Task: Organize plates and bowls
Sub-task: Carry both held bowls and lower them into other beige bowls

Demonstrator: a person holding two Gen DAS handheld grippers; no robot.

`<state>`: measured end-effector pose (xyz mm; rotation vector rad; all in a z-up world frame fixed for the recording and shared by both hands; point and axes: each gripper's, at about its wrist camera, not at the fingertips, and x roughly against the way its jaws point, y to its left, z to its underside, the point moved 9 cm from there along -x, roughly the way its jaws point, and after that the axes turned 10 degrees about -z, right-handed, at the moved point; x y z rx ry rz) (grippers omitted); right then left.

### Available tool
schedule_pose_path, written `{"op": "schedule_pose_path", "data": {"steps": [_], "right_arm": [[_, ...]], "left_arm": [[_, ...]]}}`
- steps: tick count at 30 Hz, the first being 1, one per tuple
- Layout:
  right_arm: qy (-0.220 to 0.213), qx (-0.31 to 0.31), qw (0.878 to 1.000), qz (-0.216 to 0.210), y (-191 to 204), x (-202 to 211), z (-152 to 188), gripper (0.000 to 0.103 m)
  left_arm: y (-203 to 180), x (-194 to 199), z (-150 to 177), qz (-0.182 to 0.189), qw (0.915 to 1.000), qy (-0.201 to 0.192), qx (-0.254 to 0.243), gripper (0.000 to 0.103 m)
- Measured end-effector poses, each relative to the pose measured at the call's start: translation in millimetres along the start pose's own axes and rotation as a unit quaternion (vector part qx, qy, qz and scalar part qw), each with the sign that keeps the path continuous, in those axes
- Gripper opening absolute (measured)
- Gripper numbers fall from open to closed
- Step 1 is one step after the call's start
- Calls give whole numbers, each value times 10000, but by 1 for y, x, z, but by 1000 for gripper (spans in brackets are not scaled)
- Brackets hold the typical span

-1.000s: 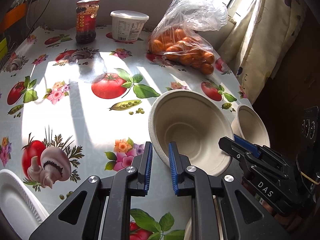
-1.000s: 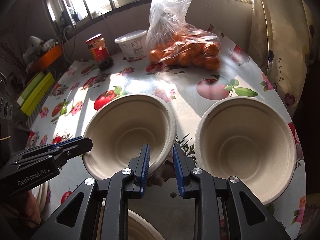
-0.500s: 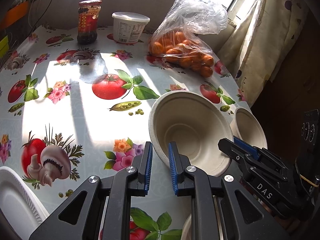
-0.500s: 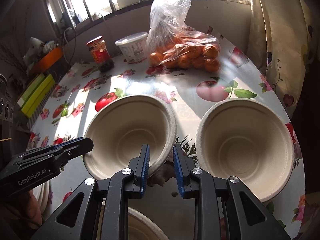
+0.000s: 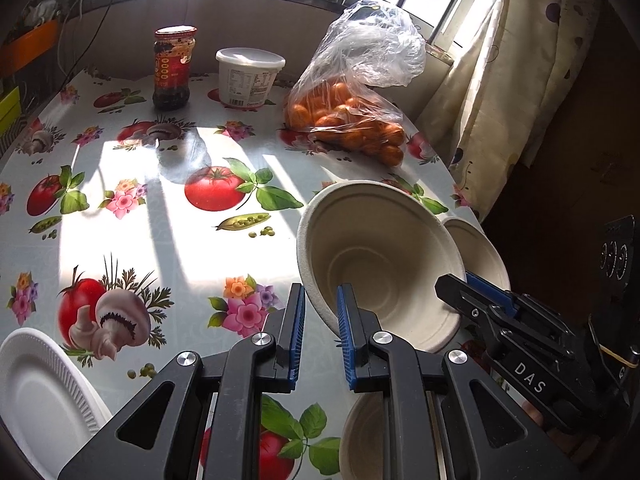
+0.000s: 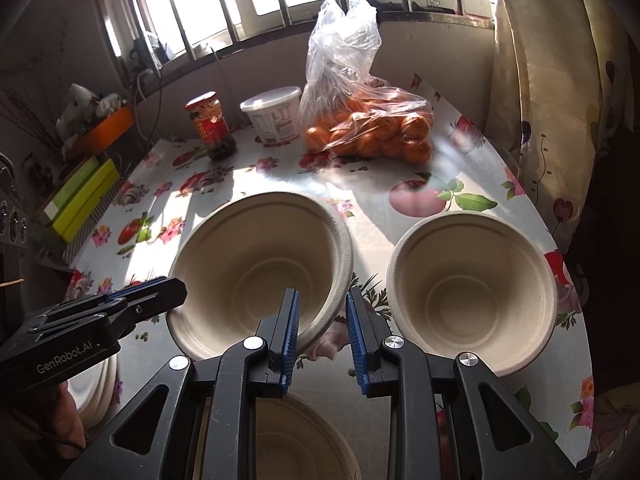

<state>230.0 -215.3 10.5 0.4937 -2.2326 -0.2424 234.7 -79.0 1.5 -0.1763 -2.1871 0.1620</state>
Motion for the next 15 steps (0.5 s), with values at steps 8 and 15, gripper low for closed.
{"op": "schedule_pose_path", "data": {"steps": [8,15], "right_arm": [[-182,38,9998,79,9,29,7,23],[-326,4,9993,153,14,54,20,24]], "left_arm": [[-9,25,7,142,9997,-151,-85,17],[-18,44,20,271,9992,-237,-192,17]]}}
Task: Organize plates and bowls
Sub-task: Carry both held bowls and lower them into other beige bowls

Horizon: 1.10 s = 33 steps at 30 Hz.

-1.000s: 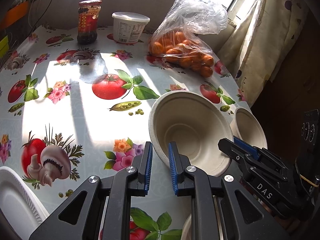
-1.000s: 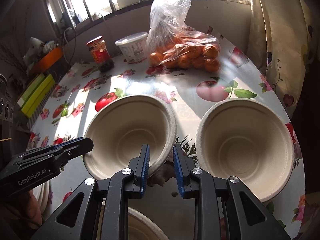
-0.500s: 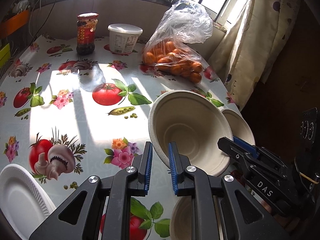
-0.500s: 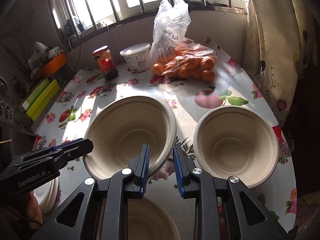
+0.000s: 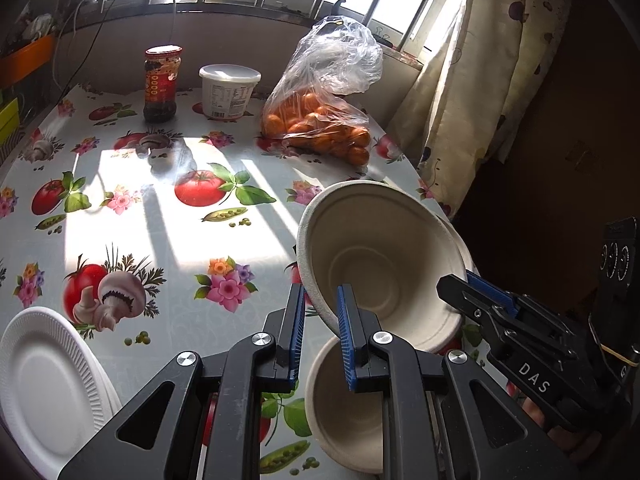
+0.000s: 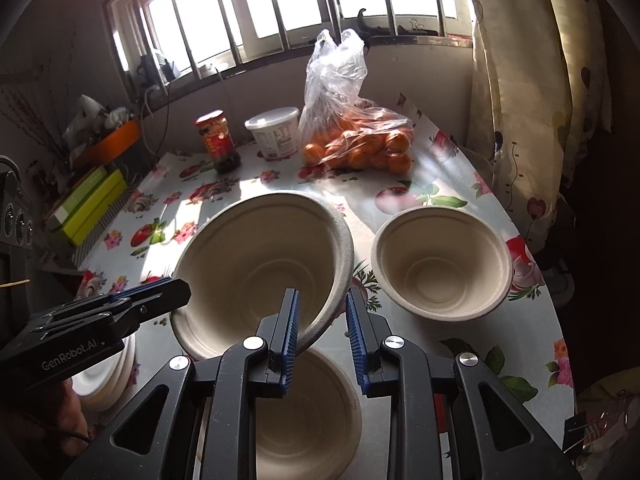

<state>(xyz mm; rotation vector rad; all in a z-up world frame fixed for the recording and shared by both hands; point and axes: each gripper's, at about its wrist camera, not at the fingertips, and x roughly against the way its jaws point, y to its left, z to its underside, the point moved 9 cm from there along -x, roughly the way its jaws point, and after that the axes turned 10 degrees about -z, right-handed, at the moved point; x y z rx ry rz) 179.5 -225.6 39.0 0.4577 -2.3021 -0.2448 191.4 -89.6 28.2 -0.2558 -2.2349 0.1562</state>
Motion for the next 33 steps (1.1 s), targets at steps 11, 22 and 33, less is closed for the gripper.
{"op": "schedule_pose_path", "data": {"steps": [11,22,33], "right_arm": [[-101,-79,9999,61,8,28,26,24],[-36,-234,9997,82,6,38,55,24],[108,-349,9993,67,3,36,76,24]], "left_arm": [[-6,19,25,134,9999,-2,-96,17],[-10,22,51,182,9997,131,-138,17],[-11,17,69,143,9993,305,-146,17]]}}
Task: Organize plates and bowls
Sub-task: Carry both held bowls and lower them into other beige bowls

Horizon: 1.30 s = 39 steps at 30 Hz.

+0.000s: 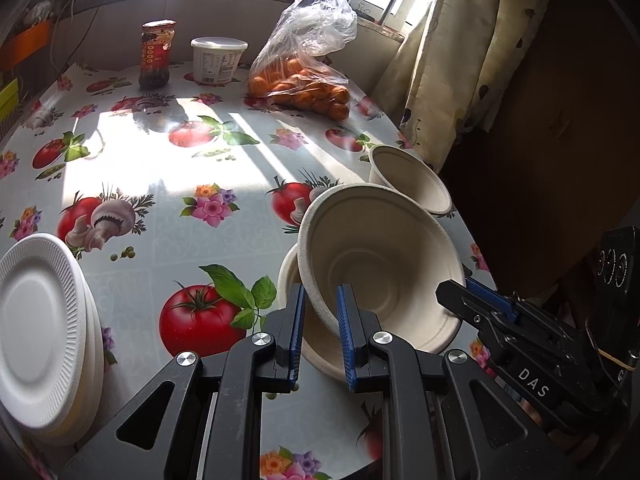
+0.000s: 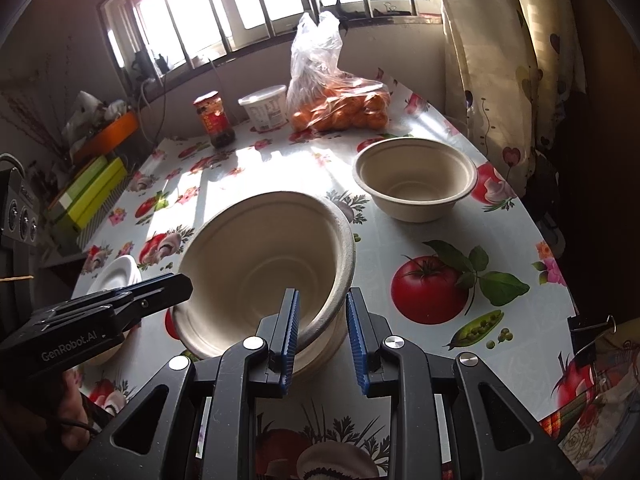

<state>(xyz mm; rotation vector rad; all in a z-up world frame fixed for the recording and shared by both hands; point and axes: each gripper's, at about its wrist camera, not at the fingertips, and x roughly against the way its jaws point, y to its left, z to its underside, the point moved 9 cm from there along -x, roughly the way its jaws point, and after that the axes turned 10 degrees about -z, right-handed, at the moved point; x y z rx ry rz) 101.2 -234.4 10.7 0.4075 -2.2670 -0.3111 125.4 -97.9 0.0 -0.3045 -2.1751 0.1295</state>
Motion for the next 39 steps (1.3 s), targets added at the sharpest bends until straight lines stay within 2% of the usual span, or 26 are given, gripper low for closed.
{"op": "schedule_pose_path", "data": {"steps": [39], "right_arm": [[218,-87,9997,-22,-4,-11,21,24]], "left_arm": [[2,-10,15,-250,9994,213,82,17]]}}
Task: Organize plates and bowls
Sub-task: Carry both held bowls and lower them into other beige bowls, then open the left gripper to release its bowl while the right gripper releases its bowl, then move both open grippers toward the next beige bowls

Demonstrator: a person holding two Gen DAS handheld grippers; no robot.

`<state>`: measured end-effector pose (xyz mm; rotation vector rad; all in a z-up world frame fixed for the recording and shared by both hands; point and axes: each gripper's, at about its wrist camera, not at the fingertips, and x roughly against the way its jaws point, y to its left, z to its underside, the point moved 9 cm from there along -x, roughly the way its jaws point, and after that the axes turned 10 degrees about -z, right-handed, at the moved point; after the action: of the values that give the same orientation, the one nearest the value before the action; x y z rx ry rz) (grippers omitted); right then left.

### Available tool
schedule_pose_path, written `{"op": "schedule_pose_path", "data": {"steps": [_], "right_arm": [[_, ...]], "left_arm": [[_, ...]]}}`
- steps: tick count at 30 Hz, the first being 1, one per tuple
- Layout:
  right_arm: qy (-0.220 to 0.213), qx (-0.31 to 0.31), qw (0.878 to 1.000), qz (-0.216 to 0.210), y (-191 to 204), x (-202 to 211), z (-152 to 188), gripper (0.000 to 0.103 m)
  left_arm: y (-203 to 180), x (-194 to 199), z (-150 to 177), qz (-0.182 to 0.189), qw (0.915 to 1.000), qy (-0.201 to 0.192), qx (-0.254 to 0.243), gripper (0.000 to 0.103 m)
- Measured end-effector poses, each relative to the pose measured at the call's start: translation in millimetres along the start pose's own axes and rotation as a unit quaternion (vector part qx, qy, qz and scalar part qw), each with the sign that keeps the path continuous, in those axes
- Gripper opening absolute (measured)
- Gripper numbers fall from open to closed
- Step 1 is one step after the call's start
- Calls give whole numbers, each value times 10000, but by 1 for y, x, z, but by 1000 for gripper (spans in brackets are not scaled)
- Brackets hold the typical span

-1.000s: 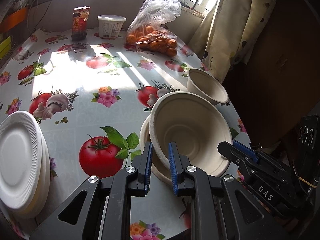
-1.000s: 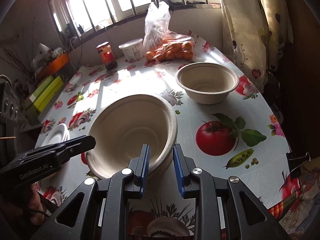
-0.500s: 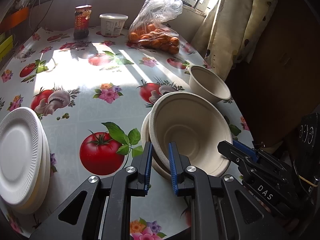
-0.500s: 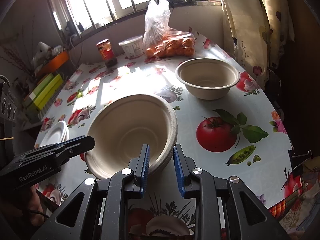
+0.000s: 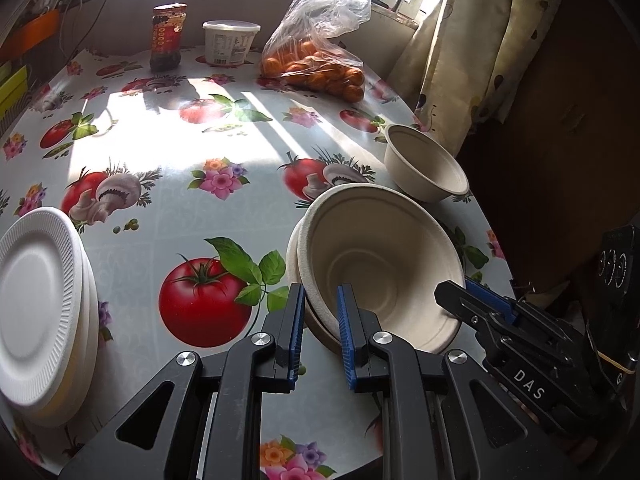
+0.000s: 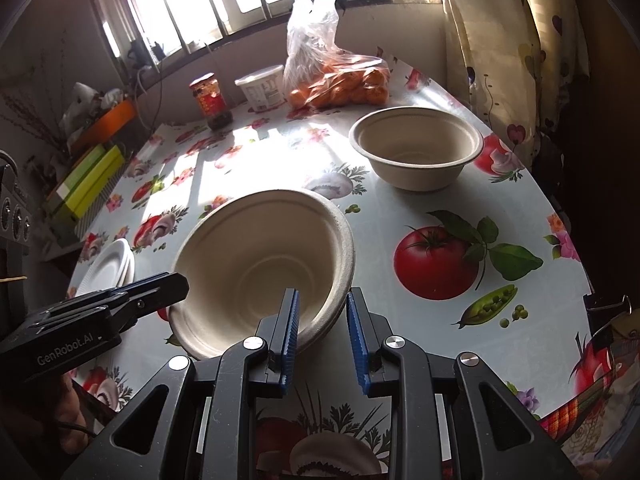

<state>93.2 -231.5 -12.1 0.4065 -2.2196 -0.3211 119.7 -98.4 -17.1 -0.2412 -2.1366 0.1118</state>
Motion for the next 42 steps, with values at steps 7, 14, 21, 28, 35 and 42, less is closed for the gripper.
{"op": "schedule_pose_path", "data": {"steps": [7,14,21,28,35,42], "right_arm": [[-5,-2,10000,0,-2,0,-1,24],[12,-57,10000,-26,0,-4,0,36],[1,-70,10000,-27,0,-4,-1,43],[1,-83,10000,-32,0,-4,-2,44],[-60,-104,9999,-45,-3,-2,-10,45],[-151,-128,9998,-58,-8,2,-16,48]], "left_arm": [[0,-1,0,-25,10000,-2,-13,17],[1,-3,-1,-109,9999,16,-59,17],[1,-4,-2,-119,9999,22,-63,23],[4,-3,-3,-158,9999,-5,-65,24],[2,1,-8,-250,9995,-120,-135,34],[-2,5,-16,-297,9991,-216,-208,36]]}}
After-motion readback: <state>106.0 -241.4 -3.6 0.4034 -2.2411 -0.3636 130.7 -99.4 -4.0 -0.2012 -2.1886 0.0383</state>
